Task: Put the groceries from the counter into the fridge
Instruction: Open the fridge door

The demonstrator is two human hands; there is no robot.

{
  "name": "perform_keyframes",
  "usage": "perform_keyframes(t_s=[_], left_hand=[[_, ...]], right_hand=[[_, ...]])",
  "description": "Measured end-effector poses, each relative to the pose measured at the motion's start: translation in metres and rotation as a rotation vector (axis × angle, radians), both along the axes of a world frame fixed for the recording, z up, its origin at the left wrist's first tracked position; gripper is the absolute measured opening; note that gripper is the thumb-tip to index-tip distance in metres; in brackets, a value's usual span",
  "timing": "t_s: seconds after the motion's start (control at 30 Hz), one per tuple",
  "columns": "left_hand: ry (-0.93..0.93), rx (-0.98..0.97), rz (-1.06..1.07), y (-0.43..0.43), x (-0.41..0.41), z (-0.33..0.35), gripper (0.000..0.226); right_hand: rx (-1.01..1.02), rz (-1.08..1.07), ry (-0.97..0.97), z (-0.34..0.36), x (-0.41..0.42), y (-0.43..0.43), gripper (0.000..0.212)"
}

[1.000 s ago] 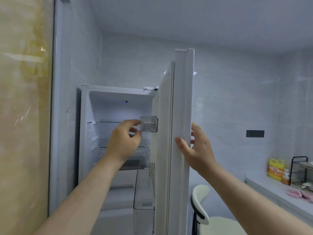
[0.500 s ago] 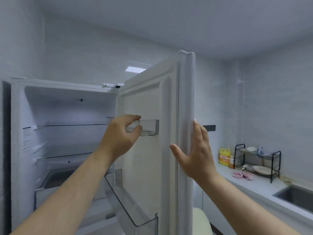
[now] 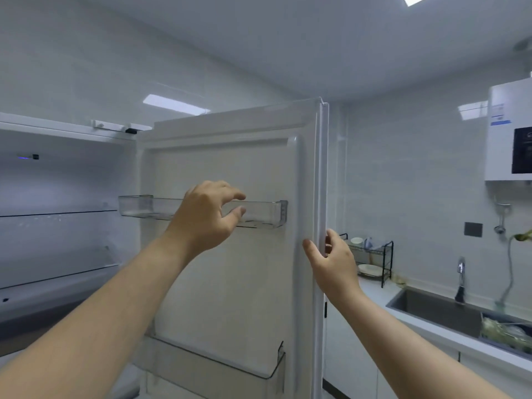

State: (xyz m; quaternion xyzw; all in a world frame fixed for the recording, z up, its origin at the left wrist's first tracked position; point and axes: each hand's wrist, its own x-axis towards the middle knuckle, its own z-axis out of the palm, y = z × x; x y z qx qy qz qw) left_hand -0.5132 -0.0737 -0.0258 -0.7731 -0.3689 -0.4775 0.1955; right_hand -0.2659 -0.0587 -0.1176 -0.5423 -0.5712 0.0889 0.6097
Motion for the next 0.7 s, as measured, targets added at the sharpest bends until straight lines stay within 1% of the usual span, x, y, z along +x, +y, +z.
perform_keyframes(t_s=[0.07,0.17,0.2,0.27,0.33,0.37,0.43,0.57,0.7], left_hand=[[0.013,0.004,0.054,0.013,-0.006,0.001,0.037],[0.015,-0.033,0.07,0.032,-0.015,-0.003,0.053],[0.014,-0.042,0.058,0.037,-0.016,-0.005,0.056],[0.018,-0.023,0.04,0.045,-0.016,-0.009,0.057],[0.03,-0.003,0.031,0.05,-0.016,-0.011,0.058],[0.037,0.0,0.022,0.051,-0.015,-0.011,0.058],[0.058,0.009,0.006,0.054,-0.017,-0.012,0.056],[0.18,0.122,0.092,0.068,-0.024,-0.022,0.051],[0.219,0.136,0.091,0.075,-0.028,-0.025,0.049]], right_hand=[[-0.013,0.008,0.01,-0.001,0.002,0.007,0.065],[0.009,-0.022,-0.037,-0.003,0.003,0.015,0.07],[0.017,-0.049,-0.086,-0.005,0.001,0.014,0.072],[0.059,-0.104,-0.231,-0.008,-0.004,0.012,0.083],[0.095,-0.118,-0.351,-0.009,-0.011,0.013,0.094],[0.096,-0.12,-0.39,-0.009,-0.013,0.016,0.097],[0.066,-0.131,-0.421,-0.009,-0.016,0.02,0.096],[0.04,-0.146,-0.43,-0.01,-0.016,0.027,0.09],[0.051,-0.159,-0.435,-0.01,-0.016,0.033,0.087]])
